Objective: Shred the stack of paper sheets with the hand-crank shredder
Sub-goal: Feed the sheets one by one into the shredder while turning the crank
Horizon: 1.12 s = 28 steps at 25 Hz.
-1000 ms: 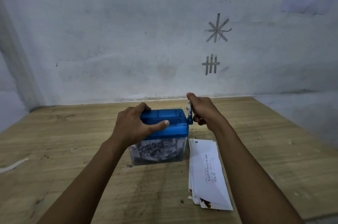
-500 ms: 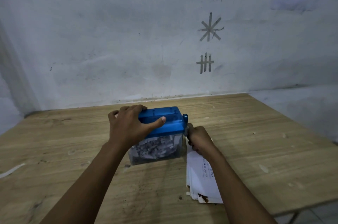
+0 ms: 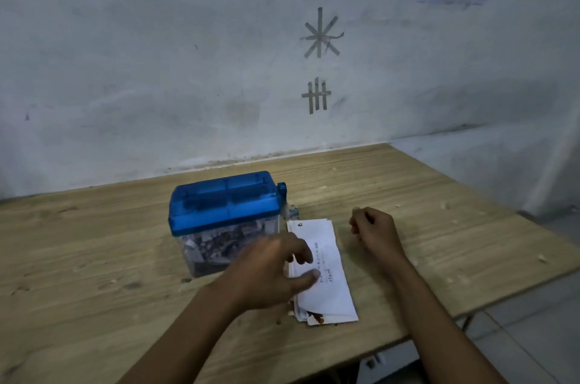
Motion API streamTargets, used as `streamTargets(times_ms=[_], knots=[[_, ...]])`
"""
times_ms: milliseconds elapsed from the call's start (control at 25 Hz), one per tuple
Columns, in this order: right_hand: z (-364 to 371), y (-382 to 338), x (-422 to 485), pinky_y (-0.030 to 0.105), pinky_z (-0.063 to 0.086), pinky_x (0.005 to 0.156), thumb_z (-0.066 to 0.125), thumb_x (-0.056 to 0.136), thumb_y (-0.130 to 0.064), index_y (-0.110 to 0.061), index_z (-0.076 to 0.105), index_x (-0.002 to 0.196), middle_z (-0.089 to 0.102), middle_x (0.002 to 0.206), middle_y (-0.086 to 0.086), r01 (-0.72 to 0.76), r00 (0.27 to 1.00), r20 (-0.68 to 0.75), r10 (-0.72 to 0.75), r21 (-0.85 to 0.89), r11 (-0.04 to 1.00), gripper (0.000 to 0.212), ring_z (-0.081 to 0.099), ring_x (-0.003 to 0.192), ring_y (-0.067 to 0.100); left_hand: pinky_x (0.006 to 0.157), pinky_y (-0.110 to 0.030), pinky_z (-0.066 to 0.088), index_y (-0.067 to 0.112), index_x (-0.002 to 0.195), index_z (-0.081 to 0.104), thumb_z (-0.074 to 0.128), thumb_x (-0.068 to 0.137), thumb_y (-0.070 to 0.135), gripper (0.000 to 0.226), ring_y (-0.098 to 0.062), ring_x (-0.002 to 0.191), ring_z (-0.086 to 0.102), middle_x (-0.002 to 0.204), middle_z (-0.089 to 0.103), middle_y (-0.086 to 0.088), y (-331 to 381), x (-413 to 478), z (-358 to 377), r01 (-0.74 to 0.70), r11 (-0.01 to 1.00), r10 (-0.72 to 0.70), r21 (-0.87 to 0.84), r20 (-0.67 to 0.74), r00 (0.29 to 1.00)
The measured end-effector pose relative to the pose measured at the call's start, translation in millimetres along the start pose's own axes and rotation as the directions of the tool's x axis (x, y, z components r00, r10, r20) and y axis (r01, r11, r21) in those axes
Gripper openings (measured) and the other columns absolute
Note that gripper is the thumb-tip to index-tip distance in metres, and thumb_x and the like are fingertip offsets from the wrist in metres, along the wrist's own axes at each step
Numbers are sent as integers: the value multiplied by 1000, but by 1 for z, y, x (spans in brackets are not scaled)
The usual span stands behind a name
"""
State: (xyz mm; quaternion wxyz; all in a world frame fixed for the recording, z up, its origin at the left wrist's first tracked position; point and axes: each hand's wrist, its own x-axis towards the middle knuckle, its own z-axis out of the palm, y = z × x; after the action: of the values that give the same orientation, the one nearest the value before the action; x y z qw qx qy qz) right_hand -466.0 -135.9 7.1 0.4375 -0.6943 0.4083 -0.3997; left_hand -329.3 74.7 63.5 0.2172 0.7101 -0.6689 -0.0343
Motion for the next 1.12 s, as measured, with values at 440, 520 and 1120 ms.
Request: streamTargets(times_ms=[440, 520, 1120], knots=[[0, 3, -7, 14, 40, 52, 56, 100, -26, -6, 64, 69, 59, 53, -8, 29, 997, 75, -29, -4, 1000, 38, 51, 50, 2, 89, -37, 54, 29, 111, 75, 58, 100, 32, 21, -8, 102, 64, 115, 70, 15, -1, 9, 43, 96, 985, -76, -142, 143, 987], [0, 3, -7, 16, 41, 54, 56, 100, -27, -7, 63, 68, 59, 54, -7, 36, 997, 67, -35, -13, 999, 39, 52, 51, 3, 84, -38, 53, 26, 104, 75, 55, 102, 38, 23, -7, 94, 59, 106, 62, 14, 4, 9, 43, 88, 988, -80, -123, 71, 994], [-2, -1, -9, 25, 38, 56, 54, 102, -27, -6, 65, 69, 63, 59, -2, 13, 1000, 15, -13, 54, 998, 41, 50, 47, -1, 57, -40, 60, 38, 125, 53, 66, 90, -7, 58, -29, 84, 74, 119, 61, -5, 29, 9, -45, 154, 400, -439, -903, -42, 898]])
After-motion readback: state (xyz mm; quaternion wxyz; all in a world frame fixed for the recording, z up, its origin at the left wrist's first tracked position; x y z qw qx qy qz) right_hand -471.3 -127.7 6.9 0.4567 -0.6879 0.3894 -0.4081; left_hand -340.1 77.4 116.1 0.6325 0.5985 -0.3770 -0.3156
